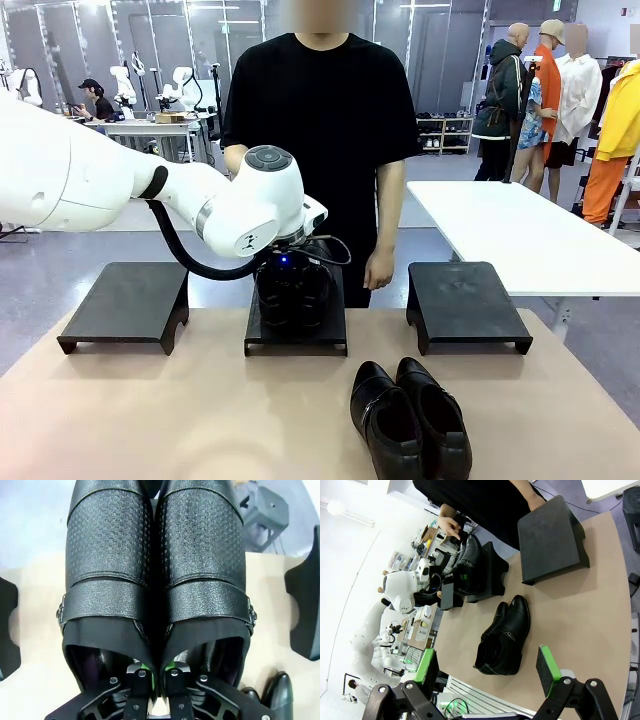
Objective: Place the shoes on the stand as instructed by the person.
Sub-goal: Pick up one pair of Shoes and place it on the Shoes Stand indicated by the person.
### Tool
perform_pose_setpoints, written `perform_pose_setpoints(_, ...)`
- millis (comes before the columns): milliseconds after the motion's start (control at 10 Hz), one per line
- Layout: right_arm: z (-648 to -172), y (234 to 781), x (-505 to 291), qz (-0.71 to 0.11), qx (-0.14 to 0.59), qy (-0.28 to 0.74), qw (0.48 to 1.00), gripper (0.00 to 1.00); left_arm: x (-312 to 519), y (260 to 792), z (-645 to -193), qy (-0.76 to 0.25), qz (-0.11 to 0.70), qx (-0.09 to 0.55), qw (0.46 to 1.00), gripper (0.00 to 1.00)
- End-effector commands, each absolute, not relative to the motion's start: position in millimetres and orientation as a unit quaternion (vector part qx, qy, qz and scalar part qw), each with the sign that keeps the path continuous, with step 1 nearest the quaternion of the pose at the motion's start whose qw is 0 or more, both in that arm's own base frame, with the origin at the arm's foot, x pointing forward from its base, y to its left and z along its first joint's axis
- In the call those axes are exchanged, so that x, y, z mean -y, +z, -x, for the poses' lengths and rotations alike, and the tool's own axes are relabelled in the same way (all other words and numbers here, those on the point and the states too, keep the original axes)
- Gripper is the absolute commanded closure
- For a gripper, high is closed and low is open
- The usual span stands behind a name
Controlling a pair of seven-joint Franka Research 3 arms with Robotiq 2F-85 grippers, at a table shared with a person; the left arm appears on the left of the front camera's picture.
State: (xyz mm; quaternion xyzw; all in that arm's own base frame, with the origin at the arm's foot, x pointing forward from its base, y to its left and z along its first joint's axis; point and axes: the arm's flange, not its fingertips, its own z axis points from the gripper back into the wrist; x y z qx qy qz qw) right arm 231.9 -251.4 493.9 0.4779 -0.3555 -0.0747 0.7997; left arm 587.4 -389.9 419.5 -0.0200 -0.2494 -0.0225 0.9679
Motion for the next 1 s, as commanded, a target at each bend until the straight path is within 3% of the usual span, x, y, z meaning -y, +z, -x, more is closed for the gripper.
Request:
perform_pose_setpoints(0,-231,495,252,-0.482,0.36,-0.075,0.795,0.0,393,420,-586,-0.026,0.02,0.282,0.959,0.92)
perform_pose_setpoints(900,-231,495,252,-0.482,0.36,-0.075,0.795,0.0,395,409,-583,-0.026,0.025,0.276,0.961,0.92)
